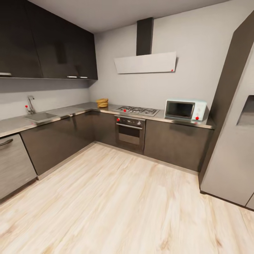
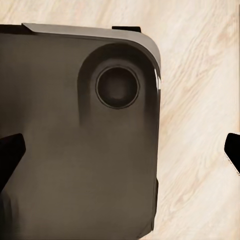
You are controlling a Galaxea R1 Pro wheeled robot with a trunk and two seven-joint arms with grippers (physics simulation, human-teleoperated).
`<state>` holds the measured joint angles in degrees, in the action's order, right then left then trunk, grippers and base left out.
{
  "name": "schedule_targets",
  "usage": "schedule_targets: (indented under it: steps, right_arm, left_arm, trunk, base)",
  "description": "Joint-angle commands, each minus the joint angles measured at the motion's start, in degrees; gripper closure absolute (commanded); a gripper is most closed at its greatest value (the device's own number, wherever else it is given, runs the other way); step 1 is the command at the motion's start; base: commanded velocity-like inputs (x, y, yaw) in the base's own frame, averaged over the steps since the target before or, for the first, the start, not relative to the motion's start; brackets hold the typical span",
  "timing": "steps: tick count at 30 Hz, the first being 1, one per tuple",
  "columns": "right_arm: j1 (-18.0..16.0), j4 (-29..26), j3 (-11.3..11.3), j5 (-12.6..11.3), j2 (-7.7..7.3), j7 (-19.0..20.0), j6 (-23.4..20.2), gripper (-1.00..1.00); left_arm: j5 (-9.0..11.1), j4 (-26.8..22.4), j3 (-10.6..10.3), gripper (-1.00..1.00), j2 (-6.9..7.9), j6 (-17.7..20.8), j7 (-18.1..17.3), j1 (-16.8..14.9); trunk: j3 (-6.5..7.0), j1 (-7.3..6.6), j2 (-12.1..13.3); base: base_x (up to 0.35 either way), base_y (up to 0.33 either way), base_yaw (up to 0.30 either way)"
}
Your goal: In the kitchen, take the popcorn bag from the countertop, put it into the microwave, and heat it until the popcorn is cooked so the cooked popcorn ends up inside the bag.
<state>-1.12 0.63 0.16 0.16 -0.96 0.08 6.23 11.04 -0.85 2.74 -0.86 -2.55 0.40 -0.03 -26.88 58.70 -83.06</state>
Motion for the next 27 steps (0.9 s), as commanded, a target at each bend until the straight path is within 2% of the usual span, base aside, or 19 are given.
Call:
schedule_targets:
  steps: [1, 13, 27]
  right_arm:
    - [0.0, 0.1, 0.0, 0.0, -0.01, 0.0, 0.2, -1.00]
    - [-0.1, 0.1, 0.0, 0.0, -0.01, 0.0, 0.3, -1.00]
    - [-0.1, 0.1, 0.0, -0.1, -0.01, 0.0, 0.3, -1.00]
  left_arm:
    - [0.2, 0.0, 0.2, -1.00, -0.02, -0.1, 0.0, 0.0]
    - [0.2, 0.0, 0.2, -1.00, -0.02, -0.2, 0.0, 0.0]
    - [0.2, 0.0, 0.2, -1.00, 0.00, -0.2, 0.0, 0.0]
  trunk:
    - [-0.05, 0.03, 0.0]
    - [-0.05, 0.03, 0.0]
    - [-0.05, 0.03, 0.0]
  base:
    - [0.326, 0.000, 0.000]
    - [0.326, 0.003, 0.000]
    - [0.326, 0.086, 0.000]
